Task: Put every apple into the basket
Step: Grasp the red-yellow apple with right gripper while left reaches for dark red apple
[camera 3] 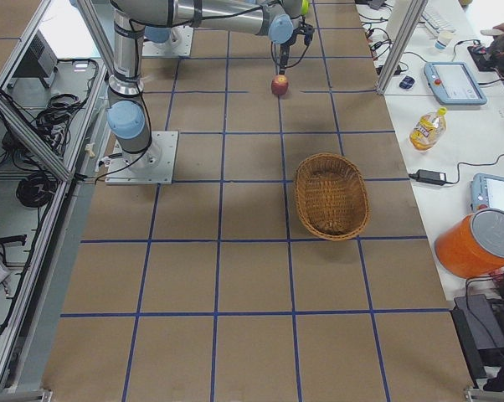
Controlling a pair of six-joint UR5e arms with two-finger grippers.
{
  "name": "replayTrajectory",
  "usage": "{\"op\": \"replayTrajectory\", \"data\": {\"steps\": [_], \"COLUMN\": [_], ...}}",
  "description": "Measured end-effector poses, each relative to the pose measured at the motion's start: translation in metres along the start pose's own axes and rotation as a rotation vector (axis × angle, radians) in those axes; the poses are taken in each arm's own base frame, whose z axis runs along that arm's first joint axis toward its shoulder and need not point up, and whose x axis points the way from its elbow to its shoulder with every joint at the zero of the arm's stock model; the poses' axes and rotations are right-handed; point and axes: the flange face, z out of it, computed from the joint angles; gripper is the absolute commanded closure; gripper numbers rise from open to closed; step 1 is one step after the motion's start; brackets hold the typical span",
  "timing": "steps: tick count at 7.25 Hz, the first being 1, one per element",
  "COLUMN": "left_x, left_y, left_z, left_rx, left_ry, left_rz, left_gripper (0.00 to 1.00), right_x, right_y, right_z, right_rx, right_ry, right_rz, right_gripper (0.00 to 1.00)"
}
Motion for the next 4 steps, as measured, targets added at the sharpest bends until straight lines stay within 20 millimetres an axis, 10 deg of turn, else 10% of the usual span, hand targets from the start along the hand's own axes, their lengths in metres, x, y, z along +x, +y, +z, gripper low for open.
{"op": "replayTrajectory", "data": {"steps": [4], "left_x": [-0.132], "left_y": [0.016], "left_z": [0.059], "left_rx": [0.028], "left_ry": [0.038], "left_rz": [0.024], "left_gripper": [0.04], "right_x": [-0.026], "right_y": [-0.011], "right_z": [0.060], "right_rx": [-0.009], "right_ry": [-0.001], "right_rz": [-0.034], "right_gripper": [0.00]}}
